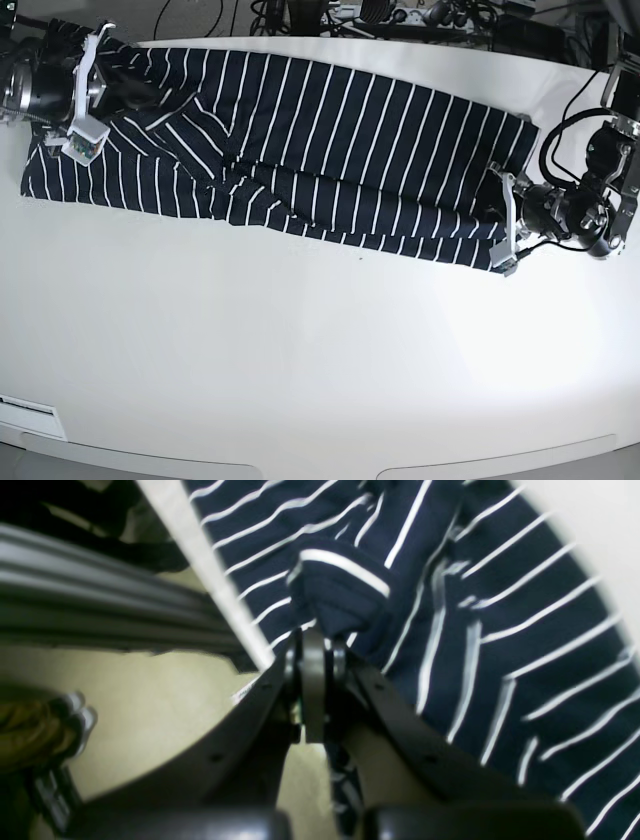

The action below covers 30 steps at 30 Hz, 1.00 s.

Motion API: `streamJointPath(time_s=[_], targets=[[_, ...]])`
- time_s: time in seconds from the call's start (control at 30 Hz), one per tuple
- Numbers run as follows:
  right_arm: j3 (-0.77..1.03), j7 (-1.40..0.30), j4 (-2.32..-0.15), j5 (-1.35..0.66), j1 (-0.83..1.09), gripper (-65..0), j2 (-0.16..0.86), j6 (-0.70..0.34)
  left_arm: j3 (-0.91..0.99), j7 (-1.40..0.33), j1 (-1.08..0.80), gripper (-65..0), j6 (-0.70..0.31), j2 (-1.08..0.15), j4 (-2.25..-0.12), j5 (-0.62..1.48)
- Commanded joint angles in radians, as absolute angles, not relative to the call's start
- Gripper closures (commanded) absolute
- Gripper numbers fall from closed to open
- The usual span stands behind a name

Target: Fold the T-shirt properly

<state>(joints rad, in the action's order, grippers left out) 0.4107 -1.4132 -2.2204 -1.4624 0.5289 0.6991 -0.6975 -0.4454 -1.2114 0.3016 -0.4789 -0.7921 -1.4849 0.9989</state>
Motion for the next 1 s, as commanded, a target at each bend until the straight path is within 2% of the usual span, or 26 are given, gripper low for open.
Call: streamJointPath(time_s=[0.0,0.17,0.4,0.5,0.63,0.67,0.77,0.8,0.83,0.97], targets=[[0.421,-1.396,-2.239,-1.484,0.546,0.0,0.717,-0.698,-0.450,-1.260,0.299,0.0,-0.478,-0.804,-1.484,0.984],[0.421,-1.396,-2.241,-1.484,0.628,0.0,0.734,-0.698,-0.450,-1.260,0.300,0.0,-0.478,-0.804,-1.484,0.985],[0.421,-1.396,-2.195,-1.471,0.637,0.0,0.731,-0.698,-0.450,-1.261,0.300,0.0,-0.478,-0.804,-1.486,0.984],[0.419,-1.396,-2.165,-1.317,0.638,0.0,0.731,-0.698,-0.450,-1.261,0.300,0.0,-0.478,-0.804,-1.486,0.984],[0.420,-1.299,-2.137,-1.198,0.637,0.0,0.731,-0.698,-0.450,-1.261,0.300,0.0,-0.478,-0.804,-1.486,0.985],[0.420,-1.288,-2.137,-1.197,0.637,-4.6,0.732,-0.698,-0.450,-1.261,0.300,0.0,-0.478,-0.804,-1.486,0.985],[0.420,-1.286,-2.146,-1.250,0.634,-30.6,0.733,-0.698,-0.450,-1.262,0.300,0.0,-0.477,-0.804,-1.486,0.985],[0.420,-1.299,-2.157,-1.271,0.634,-36.5,0.733,-0.698,-0.450,-1.266,0.300,0.0,-0.477,-0.804,-1.486,0.984],[0.420,-1.316,-2.177,-1.290,0.634,-39.1,0.733,-0.698,-0.450,-1.272,0.300,0.0,-0.477,-0.804,-1.486,0.985],[0.437,-1.357,-2.297,-1.407,0.635,-39.0,0.732,-0.698,-0.450,-1.301,0.300,0.0,-0.477,-0.804,-1.486,0.985]])
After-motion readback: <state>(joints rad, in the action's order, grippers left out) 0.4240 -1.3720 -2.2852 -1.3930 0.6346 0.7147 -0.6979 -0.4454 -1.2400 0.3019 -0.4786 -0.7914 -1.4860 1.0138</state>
